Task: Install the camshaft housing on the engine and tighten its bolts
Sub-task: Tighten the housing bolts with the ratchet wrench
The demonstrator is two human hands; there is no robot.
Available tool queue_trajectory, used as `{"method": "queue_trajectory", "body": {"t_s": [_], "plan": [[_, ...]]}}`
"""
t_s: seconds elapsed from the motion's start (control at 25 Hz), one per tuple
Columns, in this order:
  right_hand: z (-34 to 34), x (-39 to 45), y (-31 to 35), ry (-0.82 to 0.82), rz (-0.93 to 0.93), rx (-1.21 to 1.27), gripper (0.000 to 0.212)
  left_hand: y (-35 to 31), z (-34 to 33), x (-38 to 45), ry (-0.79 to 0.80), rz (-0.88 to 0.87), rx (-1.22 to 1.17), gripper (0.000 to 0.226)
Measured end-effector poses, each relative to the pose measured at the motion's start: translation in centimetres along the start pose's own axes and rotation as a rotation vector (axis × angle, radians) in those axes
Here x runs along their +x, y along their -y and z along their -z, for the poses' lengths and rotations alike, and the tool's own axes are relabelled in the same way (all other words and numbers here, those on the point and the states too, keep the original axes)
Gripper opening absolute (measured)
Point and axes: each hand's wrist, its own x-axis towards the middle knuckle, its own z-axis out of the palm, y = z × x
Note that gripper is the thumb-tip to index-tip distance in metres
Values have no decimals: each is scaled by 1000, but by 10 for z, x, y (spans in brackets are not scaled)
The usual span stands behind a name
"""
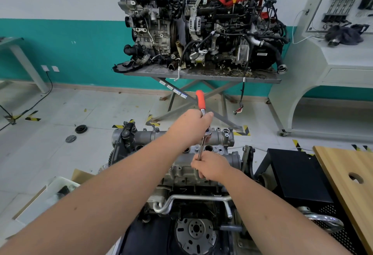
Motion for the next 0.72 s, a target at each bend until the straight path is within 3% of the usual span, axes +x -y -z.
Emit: {"method": "queue_trajectory", "body": {"t_s": [0.24,0.32,0.4,0.44,0.52,0.6,0.72], "plan": [[-2,0,0,-17,29,-60,34,-14,12,-8,141,-379,689,33],[-2,0,-1,-19,10,-29,37,-4,2,-12,82,-604,904,26],[-2,0,-1,-14,0,23,39,15,-4,-12,-102,-807,945,21],[-3,1,-2,-7,4,62,41,24,-4,-8,-192,-826,903,23],[-5,2,-3,8,14,145,37,41,-4,-2,-298,-707,699,37],[-5,5,-3,7,38,129,27,55,-10,-1,-275,-587,360,45],[-4,9,-4,41,39,-78,27,58,-35,-8,-256,-464,-186,30]]}}
